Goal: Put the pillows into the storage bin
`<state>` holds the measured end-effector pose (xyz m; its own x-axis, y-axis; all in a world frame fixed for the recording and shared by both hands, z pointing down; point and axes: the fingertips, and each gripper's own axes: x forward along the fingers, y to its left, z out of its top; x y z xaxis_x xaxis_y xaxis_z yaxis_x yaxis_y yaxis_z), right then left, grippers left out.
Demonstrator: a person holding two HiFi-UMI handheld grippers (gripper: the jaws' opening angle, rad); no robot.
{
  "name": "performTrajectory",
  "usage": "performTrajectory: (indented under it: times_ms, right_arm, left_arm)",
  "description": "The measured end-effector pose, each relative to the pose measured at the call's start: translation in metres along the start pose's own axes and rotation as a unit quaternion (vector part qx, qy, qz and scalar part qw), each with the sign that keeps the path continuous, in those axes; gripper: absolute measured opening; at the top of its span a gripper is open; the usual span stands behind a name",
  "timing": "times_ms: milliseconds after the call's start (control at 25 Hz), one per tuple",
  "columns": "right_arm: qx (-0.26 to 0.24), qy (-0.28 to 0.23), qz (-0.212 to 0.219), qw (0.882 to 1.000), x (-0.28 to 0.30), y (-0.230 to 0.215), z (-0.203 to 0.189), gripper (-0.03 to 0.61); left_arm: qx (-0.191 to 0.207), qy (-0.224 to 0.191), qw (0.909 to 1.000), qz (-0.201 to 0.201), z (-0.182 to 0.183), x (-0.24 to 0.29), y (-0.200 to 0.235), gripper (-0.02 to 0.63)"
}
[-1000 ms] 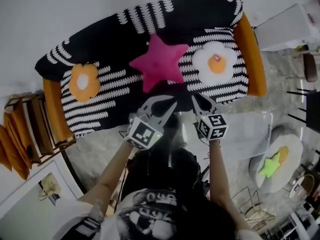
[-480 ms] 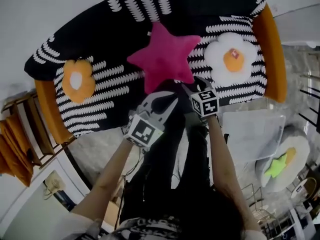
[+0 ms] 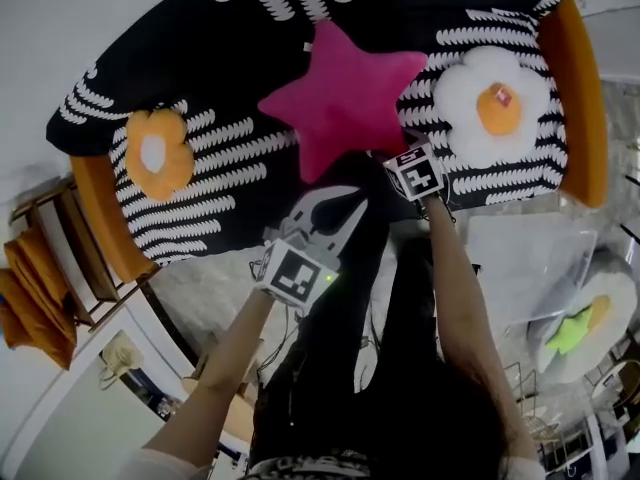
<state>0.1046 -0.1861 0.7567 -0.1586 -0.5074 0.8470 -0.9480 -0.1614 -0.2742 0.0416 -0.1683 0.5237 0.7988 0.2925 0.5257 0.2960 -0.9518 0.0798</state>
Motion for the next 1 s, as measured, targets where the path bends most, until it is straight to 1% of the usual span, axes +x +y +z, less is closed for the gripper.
performTrajectory:
  times_ms: [80, 120, 200, 240, 360, 520, 640, 760, 800, 840, 880, 1000]
  right_arm:
    - [0.017, -0.011, 0.024, 1.000, -0.006, 0.007, 0.006, 0.275]
    - [0.037, -0.022, 0.042, 0.998, -0.011, 0.013, 0.010, 0.253]
    - [0.105, -0.051, 0.080, 0.990, -0.021, 0.024, 0.019, 0.225]
    - [0.147, -0.067, 0.096, 0.982, -0.028, 0.026, 0.024, 0.217]
    - [0.257, -0.112, 0.141, 0.949, -0.055, 0.031, 0.041, 0.197]
    - [0.347, -0.150, 0.207, 0.902, -0.098, 0.050, 0.058, 0.178]
    - [0.407, -0.188, 0.247, 0.859, -0.138, 0.066, 0.062, 0.170]
    - [0.460, -0.236, 0.267, 0.813, -0.181, 0.077, 0.057, 0.167]
    - [0.472, -0.254, 0.270, 0.800, -0.197, 0.079, 0.054, 0.164]
    - [0.479, -0.271, 0.270, 0.790, -0.212, 0.082, 0.049, 0.164]
    - [0.482, -0.286, 0.267, 0.784, -0.228, 0.083, 0.044, 0.163]
    - [0.480, -0.330, 0.240, 0.776, -0.272, 0.082, 0.025, 0.163]
  left_arm:
    - [-0.001, 0.005, 1.0000, 0.006, -0.002, -0.003, 0.001, 0.017]
    - [0.000, 0.007, 0.9999, 0.010, -0.002, -0.005, 0.001, 0.017]
    - [-0.001, 0.007, 0.9999, 0.016, 0.001, -0.009, 0.000, 0.017]
    - [-0.001, 0.004, 0.9998, 0.019, 0.006, -0.010, 0.000, 0.017]
    - [0.006, -0.006, 0.9995, 0.029, 0.029, -0.018, 0.000, 0.017]
    - [0.025, -0.023, 0.9986, 0.041, 0.063, -0.036, 0.002, 0.017]
    - [0.037, -0.037, 0.9975, 0.047, 0.086, -0.050, -0.002, 0.017]
    - [0.047, -0.052, 0.9966, 0.044, 0.109, -0.060, -0.013, 0.017]
    - [0.050, -0.054, 0.9965, 0.039, 0.116, -0.061, -0.019, 0.017]
    - [0.055, -0.056, 0.9964, 0.033, 0.124, -0.063, -0.027, 0.017]
    - [0.059, -0.059, 0.9962, 0.025, 0.131, -0.063, -0.036, 0.017]
    - [0.076, -0.073, 0.9944, -0.008, 0.154, -0.058, -0.065, 0.017]
